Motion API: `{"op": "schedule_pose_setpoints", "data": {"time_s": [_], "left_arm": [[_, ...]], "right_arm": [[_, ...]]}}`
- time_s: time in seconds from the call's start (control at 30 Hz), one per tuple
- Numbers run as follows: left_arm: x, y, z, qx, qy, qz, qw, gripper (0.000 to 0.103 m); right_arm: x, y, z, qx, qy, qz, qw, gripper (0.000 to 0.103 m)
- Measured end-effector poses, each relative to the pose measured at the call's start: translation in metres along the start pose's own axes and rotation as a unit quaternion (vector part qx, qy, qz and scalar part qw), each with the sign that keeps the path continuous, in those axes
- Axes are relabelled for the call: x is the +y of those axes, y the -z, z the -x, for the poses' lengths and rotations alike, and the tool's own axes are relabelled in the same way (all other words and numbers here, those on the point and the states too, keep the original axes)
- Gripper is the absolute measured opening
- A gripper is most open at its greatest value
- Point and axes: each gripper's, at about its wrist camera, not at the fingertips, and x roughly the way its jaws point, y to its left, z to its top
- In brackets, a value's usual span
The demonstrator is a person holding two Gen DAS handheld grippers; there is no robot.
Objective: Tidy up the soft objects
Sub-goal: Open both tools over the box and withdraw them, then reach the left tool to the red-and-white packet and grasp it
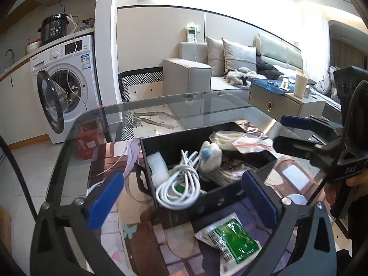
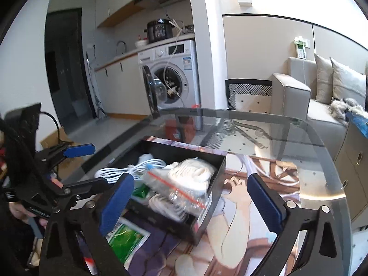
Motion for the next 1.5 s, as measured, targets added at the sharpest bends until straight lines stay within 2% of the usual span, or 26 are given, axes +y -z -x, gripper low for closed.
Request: {"op": "schedule_pose_setpoints", "data": {"time_s": [0.3,0.67,0.87,1.1,1.33,1.5], "left_arm": [[-0.011,0.024,0.024,0.012,0.001,-0.010,0.9999,0.103],[-0.018,0.057,0.044,0.029,0.006,-0.010,0.9995,0.103],[-0.021,0.073,0.052,0.032,0.008,-0.008,0.9994,0.103],[-0.021,0.075,0.049,0.037,0.005,-0.011,0.9992,0.103],[-0.025,0.079,0.053,0.050,0.031,-0.012,0.9982,0.103],[-0.037,0.086,0.060,0.063,0.055,-0.034,0.9959,0.103]], "right_arm": [[0.008,0.034,0.029,0.019,-0.030,0.005,0.999,0.102],[0.021,0.049,0.044,0.033,-0.058,0.018,0.998,0.102],[0.028,0.055,0.044,0.039,-0.064,0.026,0.997,0.102],[0.032,0.055,0.032,0.044,-0.050,0.037,0.997,0.102],[0.028,0.058,0.027,0.051,-0.046,0.035,0.997,0.102],[0.027,0.055,0.031,0.045,-0.045,0.035,0.997,0.102]]}}
